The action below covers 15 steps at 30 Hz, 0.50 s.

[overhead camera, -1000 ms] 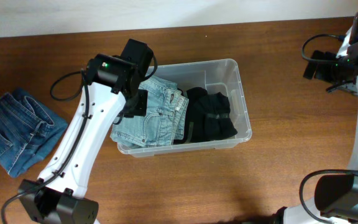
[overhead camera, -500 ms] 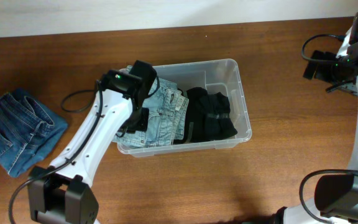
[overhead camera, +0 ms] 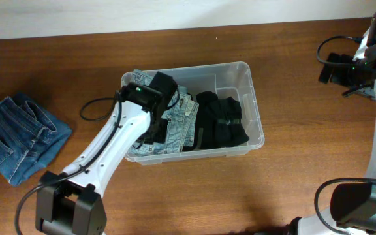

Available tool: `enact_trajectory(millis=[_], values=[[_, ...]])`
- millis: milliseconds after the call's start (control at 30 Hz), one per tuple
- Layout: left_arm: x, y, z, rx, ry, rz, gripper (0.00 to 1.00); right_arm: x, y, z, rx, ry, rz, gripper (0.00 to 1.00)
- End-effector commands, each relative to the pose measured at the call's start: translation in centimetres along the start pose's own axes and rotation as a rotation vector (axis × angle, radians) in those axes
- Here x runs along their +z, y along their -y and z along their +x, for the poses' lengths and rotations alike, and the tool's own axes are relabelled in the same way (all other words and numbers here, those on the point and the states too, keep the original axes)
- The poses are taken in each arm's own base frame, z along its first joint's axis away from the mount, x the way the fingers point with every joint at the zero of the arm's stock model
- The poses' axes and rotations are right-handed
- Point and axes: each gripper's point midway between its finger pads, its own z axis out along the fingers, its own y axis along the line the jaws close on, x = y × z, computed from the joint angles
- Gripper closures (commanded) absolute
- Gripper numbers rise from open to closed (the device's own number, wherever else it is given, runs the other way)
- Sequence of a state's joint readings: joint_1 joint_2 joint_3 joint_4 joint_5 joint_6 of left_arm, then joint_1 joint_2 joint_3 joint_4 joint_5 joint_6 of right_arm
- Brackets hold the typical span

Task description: Pack container

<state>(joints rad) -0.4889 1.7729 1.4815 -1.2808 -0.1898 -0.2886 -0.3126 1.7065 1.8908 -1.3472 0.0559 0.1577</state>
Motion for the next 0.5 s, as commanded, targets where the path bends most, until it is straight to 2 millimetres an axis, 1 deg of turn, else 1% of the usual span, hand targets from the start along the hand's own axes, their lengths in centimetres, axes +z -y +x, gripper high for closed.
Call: enact_trajectory(millis=[0, 267, 367, 467], values=[[0.5, 0.4, 0.4, -0.006, -0.013, 0.009, 0.99, -0.2, 0.2, -0.2, 0.010, 0.010, 0.008, 0.01], [1.1, 0.5, 0.4, -0.006, -0.012, 0.007, 0.99, -0.2, 0.2, -0.2, 0.010, 0.010, 0.008, 0.01], [1.8, 0.7, 0.7, -0.004, -0.019, 0.013, 0.99, -0.2, 0.2, -0.2, 0.010, 0.010, 0.008, 0.01], [2.6, 1.4, 1.3, -0.003, -0.042, 0.047, 0.99, -0.2, 0.2, -0.2, 0.009, 0.010, 0.008, 0.01]])
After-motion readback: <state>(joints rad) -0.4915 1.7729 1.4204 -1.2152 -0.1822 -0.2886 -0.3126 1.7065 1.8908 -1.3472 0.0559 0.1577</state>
